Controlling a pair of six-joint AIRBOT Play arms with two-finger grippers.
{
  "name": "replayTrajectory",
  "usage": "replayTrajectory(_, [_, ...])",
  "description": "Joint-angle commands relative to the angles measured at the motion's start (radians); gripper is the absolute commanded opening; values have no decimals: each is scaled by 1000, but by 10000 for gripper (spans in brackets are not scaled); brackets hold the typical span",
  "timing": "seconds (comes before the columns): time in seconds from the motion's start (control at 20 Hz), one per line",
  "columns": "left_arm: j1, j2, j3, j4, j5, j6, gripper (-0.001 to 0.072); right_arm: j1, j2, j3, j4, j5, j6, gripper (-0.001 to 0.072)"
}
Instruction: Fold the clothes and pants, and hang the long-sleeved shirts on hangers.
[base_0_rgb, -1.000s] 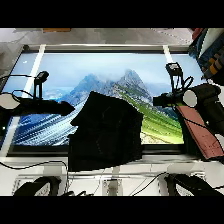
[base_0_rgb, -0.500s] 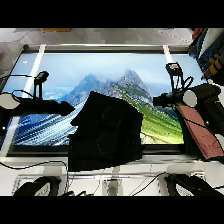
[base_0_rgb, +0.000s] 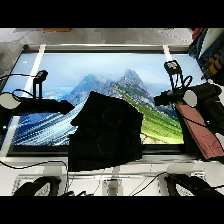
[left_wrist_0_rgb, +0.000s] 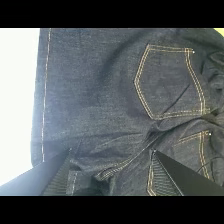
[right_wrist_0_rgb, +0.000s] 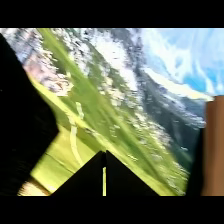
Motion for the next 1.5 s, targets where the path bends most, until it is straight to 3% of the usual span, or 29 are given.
replayTrajectory(0.0, [3,-3,0,3,-24,-25,579,-138,-1,-24,-36,138,-243,35])
replayTrajectory(0.1, [14,4,0,29,-42,-25,560,-309,5,-112,94,246,-359,35])
replayTrajectory(0.2, [42,26,1,73,-37,-11,344,-475,21,-256,445,294,-476,35])
replayTrajectory(0.25, [65,43,1,93,-38,-1,306,-526,28,-335,620,340,-581,35])
replayTrajectory(0.3, [93,64,0,129,-39,-2,307,-543,30,-401,745,364,-612,37])
replayTrajectory(0.35, [122,83,0,191,-45,-2,307,-540,29,-462,843,361,-609,64])
replayTrajectory(0.4, [145,92,-1,257,-55,-3,307,-528,29,-509,899,346,-608,229])
replayTrajectory(0.45, [167,93,-1,320,-84,-3,309,-508,29,-552,912,320,-595,397])
replayTrajectory(0.55, [205,91,-21,413,-128,-2,319,-467,28,-611,862,275,-544,415])
replayTrajectory(0.65, [236,90,-76,403,-126,3,321,-422,6,-657,856,269,-505,416])
replayTrajectory(0.7, [244,89,-107,396,-125,7,361,-393,-13,-673,856,266,-505,416])
replayTrajectory(0.75, [245,86,-137,397,-126,5,545,-366,-36,-685,856,259,-505,415])
replayTrajectory(0.8, [245,85,-165,396,-130,4,658,-340,-61,-694,856,252,-500,415])
replayTrajectory(1.1, [245,85,-257,397,-185,-6,669,-261,-232,-703,922,181,-532,444])
replayTrajectory(1.2, [245,86,-257,397,-185,-6,669,-261,-252,-703,984,172,-589,444])
replayTrajectory(1.45, [245,86,-257,397,-185,-6,664,-261,-258,-703,1020,142,-595,444])
